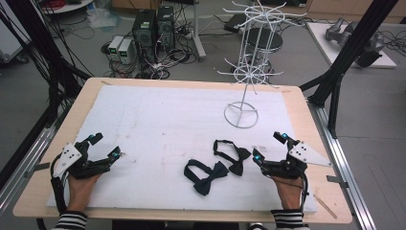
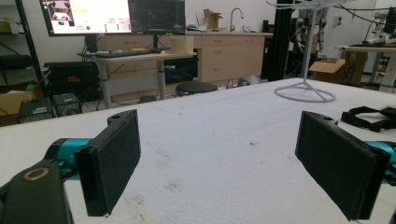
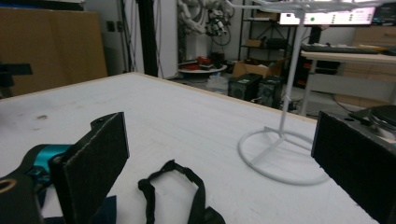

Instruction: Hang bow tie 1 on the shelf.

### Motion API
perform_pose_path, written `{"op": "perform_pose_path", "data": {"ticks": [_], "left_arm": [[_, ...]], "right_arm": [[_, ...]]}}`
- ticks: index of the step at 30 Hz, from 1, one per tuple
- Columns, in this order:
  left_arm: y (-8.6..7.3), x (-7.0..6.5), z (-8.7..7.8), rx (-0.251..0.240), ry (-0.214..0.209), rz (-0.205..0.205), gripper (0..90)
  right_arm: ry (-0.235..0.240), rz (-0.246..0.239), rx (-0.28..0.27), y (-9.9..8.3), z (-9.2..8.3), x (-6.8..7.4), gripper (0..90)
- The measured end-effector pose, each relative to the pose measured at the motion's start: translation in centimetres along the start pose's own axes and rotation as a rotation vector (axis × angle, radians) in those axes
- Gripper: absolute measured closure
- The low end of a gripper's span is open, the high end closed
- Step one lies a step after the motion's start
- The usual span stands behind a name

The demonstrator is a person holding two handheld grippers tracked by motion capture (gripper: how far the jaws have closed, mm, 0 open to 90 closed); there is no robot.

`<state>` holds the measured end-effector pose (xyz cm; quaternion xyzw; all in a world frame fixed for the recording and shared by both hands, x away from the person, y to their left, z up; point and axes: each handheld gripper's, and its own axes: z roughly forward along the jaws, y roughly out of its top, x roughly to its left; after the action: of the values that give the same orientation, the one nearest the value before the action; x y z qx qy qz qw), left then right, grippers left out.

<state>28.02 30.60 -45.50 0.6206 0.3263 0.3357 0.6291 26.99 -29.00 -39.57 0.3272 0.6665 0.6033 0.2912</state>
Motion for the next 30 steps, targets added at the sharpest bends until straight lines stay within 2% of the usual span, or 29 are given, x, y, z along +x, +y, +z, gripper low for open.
{"op": "perform_pose_path", "data": {"ticks": [2, 3, 9, 13, 18, 24, 30], "left_arm": [[0.0, 0.0, 0.0, -0.001, 0.001, 0.000, 14.6], [0.0, 0.0, 0.0, -0.001, 0.002, 0.001, 14.6], [0.0, 0.0, 0.0, -0.001, 0.002, 0.002, 14.6], [0.0, 0.0, 0.0, -0.001, 0.004, 0.002, 14.6], [0.0, 0.0, 0.0, 0.001, 0.005, 0.001, 14.6], [0.0, 0.0, 0.0, 0.001, 0.007, -0.001, 14.6], [0.0, 0.0, 0.0, 0.002, 0.008, -0.001, 14.6]], "right_arm": [[0.008, -0.011, 0.006, 0.3, 0.2, 0.0, 3.3], [0.031, -0.029, 0.022, 1.0, 0.5, 0.2, 3.3], [0.090, -0.087, 0.064, 2.3, 1.4, 0.6, 3.3], [0.135, -0.109, 0.090, 2.9, 2.0, 0.6, 3.3], [0.190, -0.112, 0.133, 3.6, 3.0, 0.3, 3.3], [0.289, -0.133, 0.182, 5.0, 4.2, 0.4, 3.3], [0.359, -0.189, 0.234, 5.9, 5.4, 0.9, 3.3]]}}
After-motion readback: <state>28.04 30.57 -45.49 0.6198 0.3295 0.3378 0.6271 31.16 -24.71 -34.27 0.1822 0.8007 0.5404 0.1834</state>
